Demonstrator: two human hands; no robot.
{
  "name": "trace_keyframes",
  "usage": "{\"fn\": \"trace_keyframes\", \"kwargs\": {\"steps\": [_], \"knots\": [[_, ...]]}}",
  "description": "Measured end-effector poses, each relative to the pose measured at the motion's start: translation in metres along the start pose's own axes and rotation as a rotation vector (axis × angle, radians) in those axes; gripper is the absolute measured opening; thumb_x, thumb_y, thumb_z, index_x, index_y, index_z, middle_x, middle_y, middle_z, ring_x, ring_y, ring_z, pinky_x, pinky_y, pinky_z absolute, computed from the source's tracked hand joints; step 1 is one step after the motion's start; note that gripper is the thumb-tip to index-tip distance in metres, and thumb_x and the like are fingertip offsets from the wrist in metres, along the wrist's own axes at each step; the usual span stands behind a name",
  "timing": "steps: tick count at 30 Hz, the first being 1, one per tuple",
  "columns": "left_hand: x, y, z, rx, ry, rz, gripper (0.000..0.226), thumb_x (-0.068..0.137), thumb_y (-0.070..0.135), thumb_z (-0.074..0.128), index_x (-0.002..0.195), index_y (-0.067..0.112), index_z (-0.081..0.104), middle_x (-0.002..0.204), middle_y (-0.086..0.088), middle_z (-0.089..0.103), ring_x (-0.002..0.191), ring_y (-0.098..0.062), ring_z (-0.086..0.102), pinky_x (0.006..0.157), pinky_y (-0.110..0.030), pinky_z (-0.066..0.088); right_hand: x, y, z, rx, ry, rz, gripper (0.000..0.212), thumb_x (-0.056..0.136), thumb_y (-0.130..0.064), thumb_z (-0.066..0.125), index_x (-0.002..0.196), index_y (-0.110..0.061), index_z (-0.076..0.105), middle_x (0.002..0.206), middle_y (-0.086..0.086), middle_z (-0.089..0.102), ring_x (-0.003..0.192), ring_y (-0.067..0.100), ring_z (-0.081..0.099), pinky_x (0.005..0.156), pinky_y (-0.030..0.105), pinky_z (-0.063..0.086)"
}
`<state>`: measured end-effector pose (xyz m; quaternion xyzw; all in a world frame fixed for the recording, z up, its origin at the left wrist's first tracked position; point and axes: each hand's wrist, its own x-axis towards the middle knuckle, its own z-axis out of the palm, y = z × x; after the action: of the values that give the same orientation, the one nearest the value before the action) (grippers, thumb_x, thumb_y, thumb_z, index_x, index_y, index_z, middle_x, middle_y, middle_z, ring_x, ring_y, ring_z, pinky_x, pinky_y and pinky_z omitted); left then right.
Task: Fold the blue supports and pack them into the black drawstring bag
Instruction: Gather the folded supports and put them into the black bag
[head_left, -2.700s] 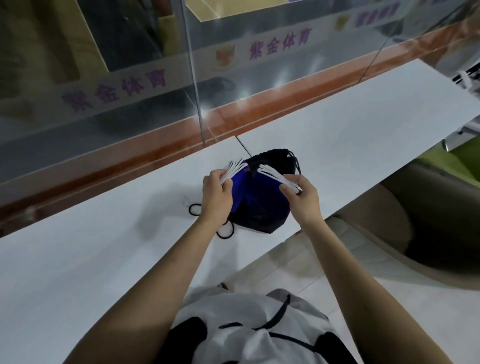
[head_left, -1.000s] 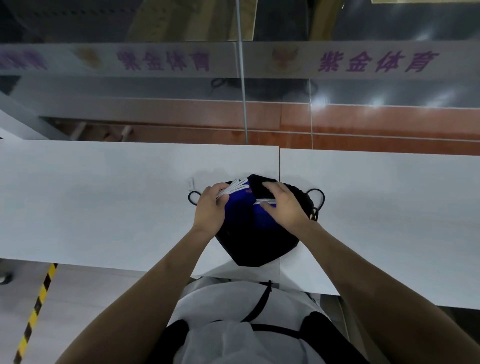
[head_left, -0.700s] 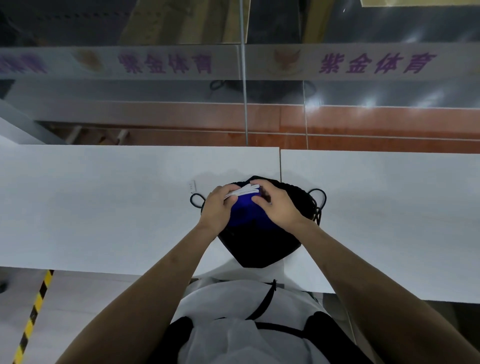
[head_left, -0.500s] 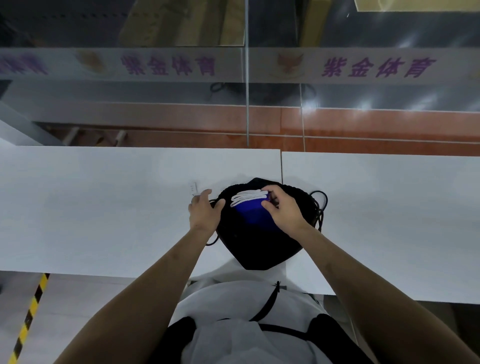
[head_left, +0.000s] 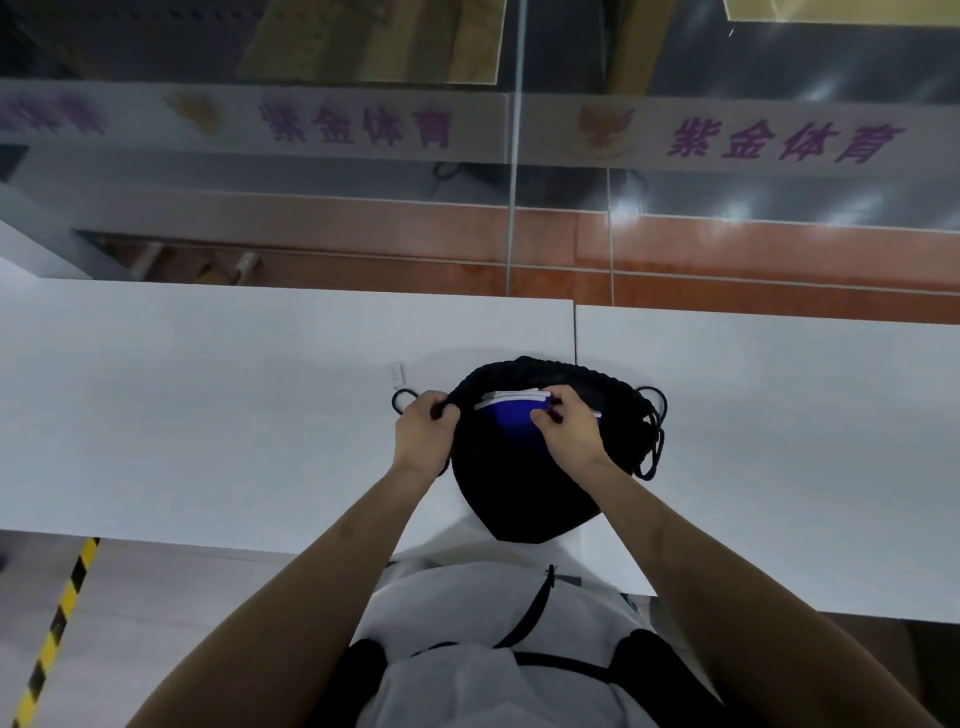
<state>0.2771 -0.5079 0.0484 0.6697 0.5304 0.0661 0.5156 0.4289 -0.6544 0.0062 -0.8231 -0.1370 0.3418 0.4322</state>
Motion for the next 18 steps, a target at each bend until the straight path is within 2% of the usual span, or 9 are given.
{"fn": "trace_keyframes", "kwargs": {"steps": [3, 6, 8, 12, 15, 18], "knots": [[-0.009, 0.006, 0.000, -0.075, -0.027, 0.049, 0.017, 0.091, 0.015, 0.052, 0.094, 0.020, 0.067, 0.084, 0.001, 0.069, 0.075, -0.016, 0.063, 0.065, -0.025, 0.051, 0.008, -0.006, 0.007, 0.160, 0.008, 0.067, 0.029, 0.098, -0.018, 0.066, 0.126, -0.016, 0.059, 0.106, 0.005, 0.070, 0.102, 0.023, 0.067, 0.090, 0.033, 0.056], [-0.014, 0.011, 0.004, -0.154, -0.061, 0.070, 0.016, 0.090, 0.011, 0.050, 0.088, 0.019, 0.064, 0.074, 0.002, 0.062, 0.065, -0.015, 0.053, 0.058, -0.028, 0.044, 0.012, -0.008, 0.010, 0.232, -0.007, 0.134, 0.025, 0.099, -0.020, 0.065, 0.123, -0.018, 0.060, 0.102, 0.004, 0.070, 0.101, 0.026, 0.069, 0.091, 0.039, 0.059], [-0.015, 0.014, 0.005, -0.158, -0.085, 0.102, 0.015, 0.089, 0.008, 0.049, 0.088, 0.016, 0.061, 0.074, 0.001, 0.059, 0.066, -0.013, 0.051, 0.063, -0.027, 0.045, 0.015, -0.004, 0.014, 0.185, -0.022, 0.131, 0.024, 0.097, -0.022, 0.065, 0.120, -0.021, 0.060, 0.100, 0.003, 0.071, 0.100, 0.028, 0.069, 0.091, 0.044, 0.060], [-0.016, 0.016, 0.006, -0.159, -0.151, 0.139, 0.014, 0.089, 0.008, 0.047, 0.090, 0.013, 0.059, 0.088, -0.019, 0.060, 0.073, -0.015, 0.053, 0.070, -0.033, 0.048, 0.019, 0.006, 0.023, 0.034, -0.116, 0.183, 0.027, 0.096, -0.025, 0.068, 0.120, -0.019, 0.059, 0.107, 0.009, 0.071, 0.101, 0.031, 0.070, 0.085, 0.050, 0.062], [-0.016, 0.016, 0.005, -0.164, -0.140, 0.110, 0.015, 0.089, 0.007, 0.045, 0.088, 0.014, 0.059, 0.083, -0.017, 0.059, 0.072, -0.016, 0.051, 0.068, -0.034, 0.046, 0.020, 0.011, 0.024, -0.116, -0.107, 0.136, 0.045, 0.095, -0.026, 0.071, 0.137, -0.017, 0.057, 0.124, 0.008, 0.068, 0.116, 0.028, 0.064, 0.100, 0.042, 0.054], [-0.014, 0.018, 0.001, -0.196, -0.086, 0.047, 0.015, 0.091, 0.006, 0.042, 0.085, 0.012, 0.054, 0.073, -0.002, 0.053, 0.070, -0.018, 0.048, 0.061, -0.031, 0.042, 0.019, 0.013, 0.025, -0.162, -0.075, 0.107, 0.045, 0.096, -0.025, 0.070, 0.138, -0.020, 0.055, 0.126, 0.008, 0.068, 0.117, 0.027, 0.063, 0.097, 0.034, 0.051]]}}
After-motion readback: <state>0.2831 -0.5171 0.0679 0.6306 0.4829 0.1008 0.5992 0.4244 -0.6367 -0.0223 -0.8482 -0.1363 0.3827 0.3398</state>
